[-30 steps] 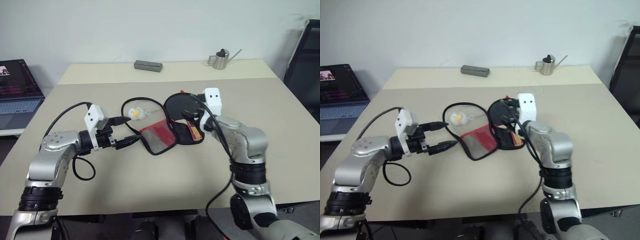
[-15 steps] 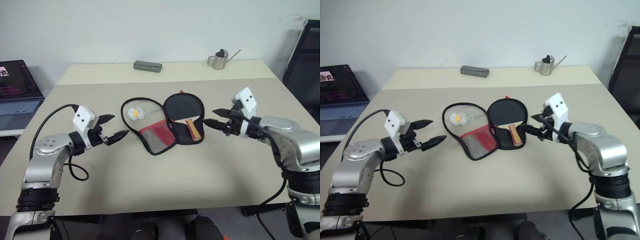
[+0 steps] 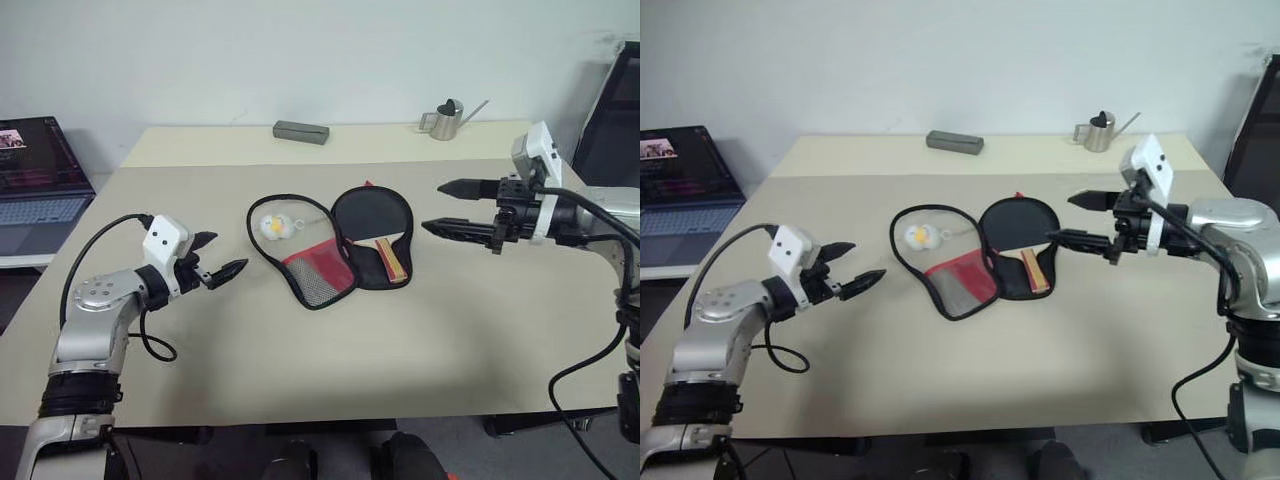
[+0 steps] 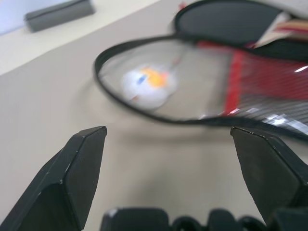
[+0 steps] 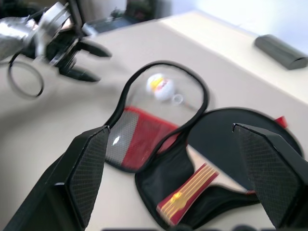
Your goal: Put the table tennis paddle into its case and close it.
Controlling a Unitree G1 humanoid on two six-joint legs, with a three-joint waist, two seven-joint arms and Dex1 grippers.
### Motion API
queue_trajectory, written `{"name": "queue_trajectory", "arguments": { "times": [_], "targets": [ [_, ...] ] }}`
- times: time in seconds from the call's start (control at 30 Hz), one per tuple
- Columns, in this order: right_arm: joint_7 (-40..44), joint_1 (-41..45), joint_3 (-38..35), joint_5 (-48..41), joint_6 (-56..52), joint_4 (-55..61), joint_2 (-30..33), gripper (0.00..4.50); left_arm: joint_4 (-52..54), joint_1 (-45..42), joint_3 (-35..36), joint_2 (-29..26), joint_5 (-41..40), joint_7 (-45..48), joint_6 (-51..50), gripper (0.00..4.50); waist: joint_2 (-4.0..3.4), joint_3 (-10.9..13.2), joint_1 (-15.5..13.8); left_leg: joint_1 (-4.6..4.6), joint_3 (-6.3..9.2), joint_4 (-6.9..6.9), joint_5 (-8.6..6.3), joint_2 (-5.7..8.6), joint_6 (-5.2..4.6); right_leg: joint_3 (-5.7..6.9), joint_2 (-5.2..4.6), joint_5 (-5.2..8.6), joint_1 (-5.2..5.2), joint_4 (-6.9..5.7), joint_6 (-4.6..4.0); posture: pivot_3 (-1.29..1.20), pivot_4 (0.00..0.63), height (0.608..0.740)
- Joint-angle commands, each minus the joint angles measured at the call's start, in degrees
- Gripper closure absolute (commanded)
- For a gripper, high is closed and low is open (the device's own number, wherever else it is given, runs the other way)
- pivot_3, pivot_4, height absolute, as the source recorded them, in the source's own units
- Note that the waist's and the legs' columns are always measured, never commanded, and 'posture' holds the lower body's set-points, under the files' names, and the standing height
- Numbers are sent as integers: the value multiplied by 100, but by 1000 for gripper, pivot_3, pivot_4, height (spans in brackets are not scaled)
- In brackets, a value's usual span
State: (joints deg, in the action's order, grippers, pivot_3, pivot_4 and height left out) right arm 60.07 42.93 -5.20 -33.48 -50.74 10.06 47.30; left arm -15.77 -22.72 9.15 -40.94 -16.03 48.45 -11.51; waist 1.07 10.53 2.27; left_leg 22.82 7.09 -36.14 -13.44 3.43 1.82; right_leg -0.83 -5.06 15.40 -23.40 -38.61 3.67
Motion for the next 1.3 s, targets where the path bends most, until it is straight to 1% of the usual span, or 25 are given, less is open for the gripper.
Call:
{"name": "queue_trajectory", "arguments": {
  "times": [0.03,0.23,0.4,0.67,0.87,1.07,1.3],
  "targets": [
    [216,111,-56,-73,296,95,147,34,-307,-250,-107,104,223,-128,270,0,1,0,-5,0,0,0,0,0,0,0,0,0,0,0,0,0,150,740],
    [296,200,-20,38,508,-18,192,34,-1038,-636,-353,292,554,-250,508,0,1,1,-23,1,-1,-1,0,0,1,5,0,0,0,-1,0,0,150,740],
    [305,188,-9,4,527,3,197,34,-1923,-1133,-632,655,845,-342,788,0,2,1,-40,2,-1,-4,0,2,1,3,-1,0,0,-2,0,0,150,740],
    [618,119,-31,-11,647,59,452,34,-3178,-1872,-1048,1214,1176,70,1275,0,3,0,-57,6,-5,-19,0,7,1,14,-1,-1,7,-3,2,0,150,740],
    [548,55,-155,-57,623,80,530,34,-3846,-2512,-1155,1509,1383,181,1660,0,6,1,-90,14,-1,-47,0,11,0,27,-4,-4,18,-5,8,0,150,740],
    [509,-67,-277,97,727,-91,705,34,-3990,-3124,-1179,1707,1385,420,1884,0,19,9,-68,23,0,-66,-2,13,-1,28,-4,-8,18,-10,14,0,150,740],
    [647,111,-208,436,1319,-861,957,34,-3918,-3286,-1203,1845,1382,563,2011,0,20,9,-35,16,-9,-67,-2,11,-1,20,-3,-7,17,-18,14,0,150,740]
  ]
}}
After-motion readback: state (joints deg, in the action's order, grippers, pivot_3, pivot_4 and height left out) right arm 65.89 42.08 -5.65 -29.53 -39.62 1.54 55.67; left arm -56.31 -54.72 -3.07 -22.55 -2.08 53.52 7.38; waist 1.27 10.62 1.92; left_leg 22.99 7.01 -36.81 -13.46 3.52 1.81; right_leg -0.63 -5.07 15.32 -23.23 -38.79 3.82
